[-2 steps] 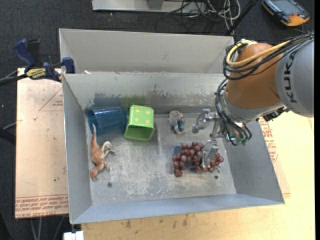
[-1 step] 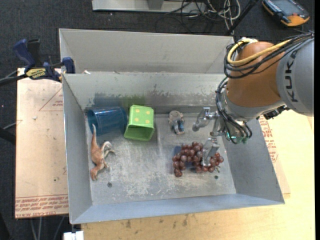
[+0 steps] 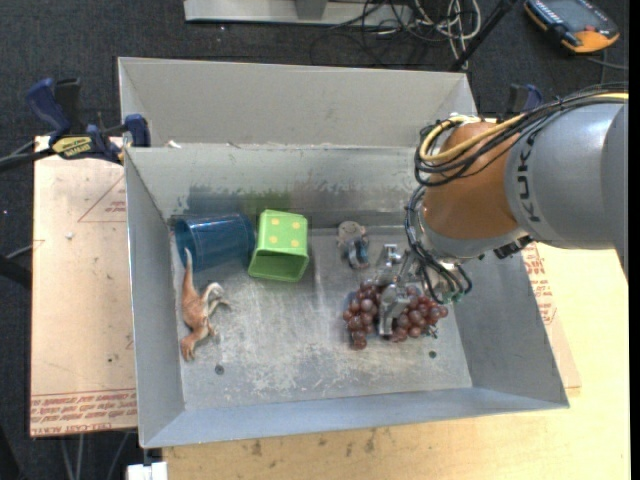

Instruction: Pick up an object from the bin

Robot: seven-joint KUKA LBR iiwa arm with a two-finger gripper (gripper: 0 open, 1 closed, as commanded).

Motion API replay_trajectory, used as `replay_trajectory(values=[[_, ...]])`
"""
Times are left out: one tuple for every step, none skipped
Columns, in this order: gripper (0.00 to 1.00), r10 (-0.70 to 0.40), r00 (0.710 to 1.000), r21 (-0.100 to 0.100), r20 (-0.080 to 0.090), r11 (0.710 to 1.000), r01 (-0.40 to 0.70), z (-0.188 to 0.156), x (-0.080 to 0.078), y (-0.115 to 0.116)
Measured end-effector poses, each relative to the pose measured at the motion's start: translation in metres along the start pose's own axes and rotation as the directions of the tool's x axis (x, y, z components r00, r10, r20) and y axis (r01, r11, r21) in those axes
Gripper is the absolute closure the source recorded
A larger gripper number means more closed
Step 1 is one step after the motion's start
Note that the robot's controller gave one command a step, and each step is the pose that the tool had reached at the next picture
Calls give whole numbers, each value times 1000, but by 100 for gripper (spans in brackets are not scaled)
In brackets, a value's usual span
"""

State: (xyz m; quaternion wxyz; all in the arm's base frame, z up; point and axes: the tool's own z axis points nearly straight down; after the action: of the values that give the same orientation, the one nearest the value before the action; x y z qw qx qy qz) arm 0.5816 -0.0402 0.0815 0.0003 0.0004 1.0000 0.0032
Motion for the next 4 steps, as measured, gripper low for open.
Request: replay_trajectory(values=[[100, 0, 1000, 0, 0, 1000, 0, 0, 0, 0], [0, -119, 993, 4, 4, 993, 119, -12, -7, 1], [100, -233, 972, 5, 0, 972, 233, -30, -14, 1], [100, -233, 972, 5, 0, 972, 233, -30, -14, 1]])
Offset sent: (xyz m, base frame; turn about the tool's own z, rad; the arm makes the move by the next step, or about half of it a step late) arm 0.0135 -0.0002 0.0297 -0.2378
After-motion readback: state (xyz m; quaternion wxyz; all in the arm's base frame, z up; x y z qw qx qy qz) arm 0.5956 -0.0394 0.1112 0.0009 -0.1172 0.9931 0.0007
